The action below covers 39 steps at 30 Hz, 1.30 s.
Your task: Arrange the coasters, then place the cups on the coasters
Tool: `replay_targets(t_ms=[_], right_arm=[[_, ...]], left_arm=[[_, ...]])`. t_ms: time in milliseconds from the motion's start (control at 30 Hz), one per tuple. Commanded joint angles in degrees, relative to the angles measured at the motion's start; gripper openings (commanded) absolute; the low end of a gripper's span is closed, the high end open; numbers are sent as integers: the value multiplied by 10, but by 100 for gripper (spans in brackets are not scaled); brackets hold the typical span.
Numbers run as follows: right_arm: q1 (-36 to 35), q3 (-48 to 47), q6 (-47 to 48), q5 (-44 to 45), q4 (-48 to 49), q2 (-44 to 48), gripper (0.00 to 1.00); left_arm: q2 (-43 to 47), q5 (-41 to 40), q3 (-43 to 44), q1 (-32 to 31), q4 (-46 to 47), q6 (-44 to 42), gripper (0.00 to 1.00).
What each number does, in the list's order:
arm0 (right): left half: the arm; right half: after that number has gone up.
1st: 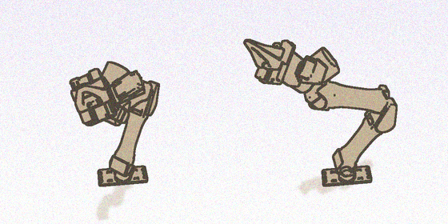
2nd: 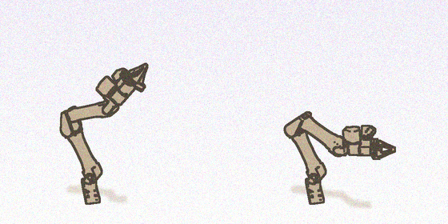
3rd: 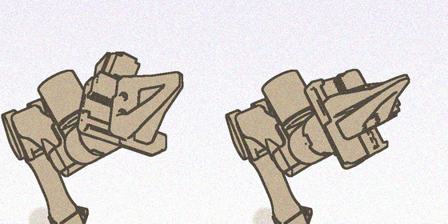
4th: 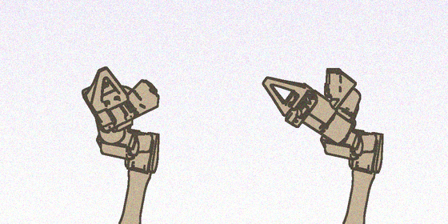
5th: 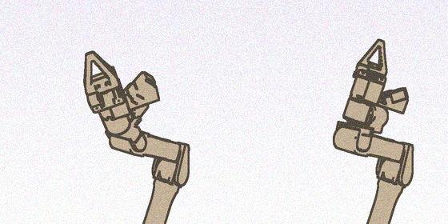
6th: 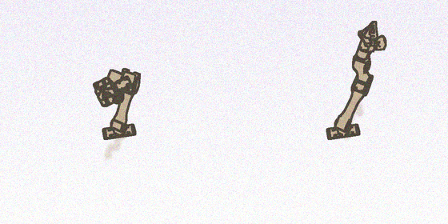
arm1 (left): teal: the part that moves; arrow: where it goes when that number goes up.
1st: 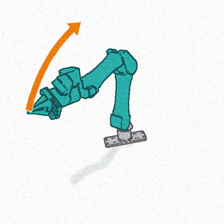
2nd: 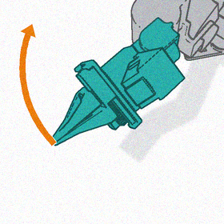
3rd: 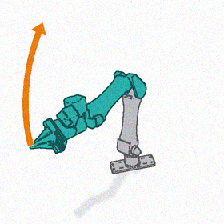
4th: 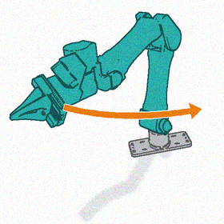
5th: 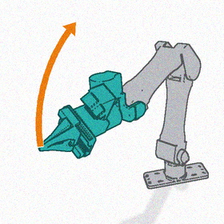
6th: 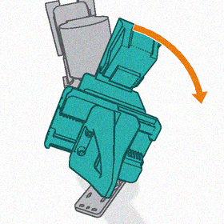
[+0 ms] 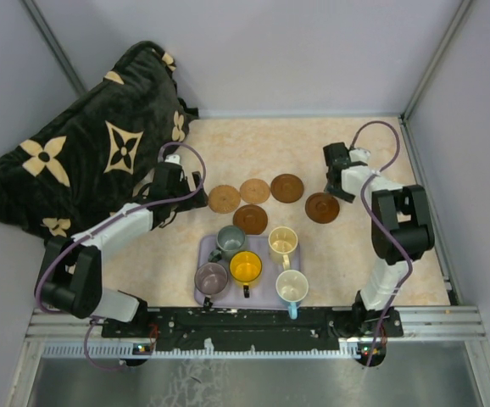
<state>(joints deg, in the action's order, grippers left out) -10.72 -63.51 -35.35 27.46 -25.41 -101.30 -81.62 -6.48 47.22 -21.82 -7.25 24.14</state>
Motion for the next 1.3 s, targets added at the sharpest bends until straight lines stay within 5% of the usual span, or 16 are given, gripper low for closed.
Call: replay_targets(t_ms=[0, 200, 533, 733, 1267], right_arm=[[17, -81, 17, 6, -8, -44, 47], [30, -128, 25, -28, -9, -51, 45], [-14, 65, 27, -74, 59, 156, 31], [-53, 139, 20, -96, 63, 223, 31], [-95, 152, 7, -117, 71, 168, 39]], left_arm=[[8, -19, 17, -1, 9, -10, 99], [3, -32, 15, 0, 9, -11, 99], [-22, -11, 27, -2, 15, 5, 99], [-10, -14, 13, -3, 16, 8, 99], [24, -13, -1, -4, 4, 11, 99]])
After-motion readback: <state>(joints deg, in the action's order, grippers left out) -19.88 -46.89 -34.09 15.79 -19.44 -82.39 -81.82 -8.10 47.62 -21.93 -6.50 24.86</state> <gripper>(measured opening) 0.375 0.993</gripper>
